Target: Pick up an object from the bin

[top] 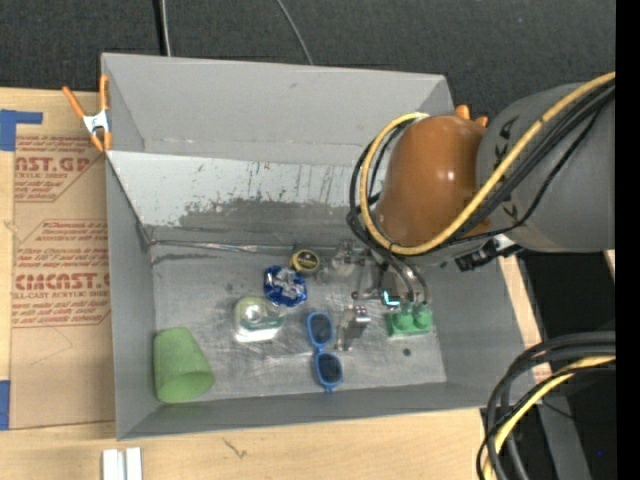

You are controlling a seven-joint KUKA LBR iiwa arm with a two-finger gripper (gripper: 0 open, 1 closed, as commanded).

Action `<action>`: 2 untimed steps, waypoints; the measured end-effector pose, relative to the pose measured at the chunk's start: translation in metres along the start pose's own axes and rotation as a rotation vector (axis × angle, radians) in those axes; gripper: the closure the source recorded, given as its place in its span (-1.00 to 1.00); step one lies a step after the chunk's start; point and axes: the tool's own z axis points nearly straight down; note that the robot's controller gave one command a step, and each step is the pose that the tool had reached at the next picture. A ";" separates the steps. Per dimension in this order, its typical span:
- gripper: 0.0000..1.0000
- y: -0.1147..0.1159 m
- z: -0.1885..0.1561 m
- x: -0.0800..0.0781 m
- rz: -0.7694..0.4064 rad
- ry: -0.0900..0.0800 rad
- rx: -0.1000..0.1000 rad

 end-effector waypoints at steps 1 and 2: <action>-1.00 -0.008 0.082 0.033 -0.041 -0.012 0.001; -1.00 0.046 0.092 0.033 -0.016 -0.017 0.000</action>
Offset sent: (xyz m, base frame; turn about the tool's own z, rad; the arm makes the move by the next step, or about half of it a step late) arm -0.0390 -0.0089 -0.0951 -0.0410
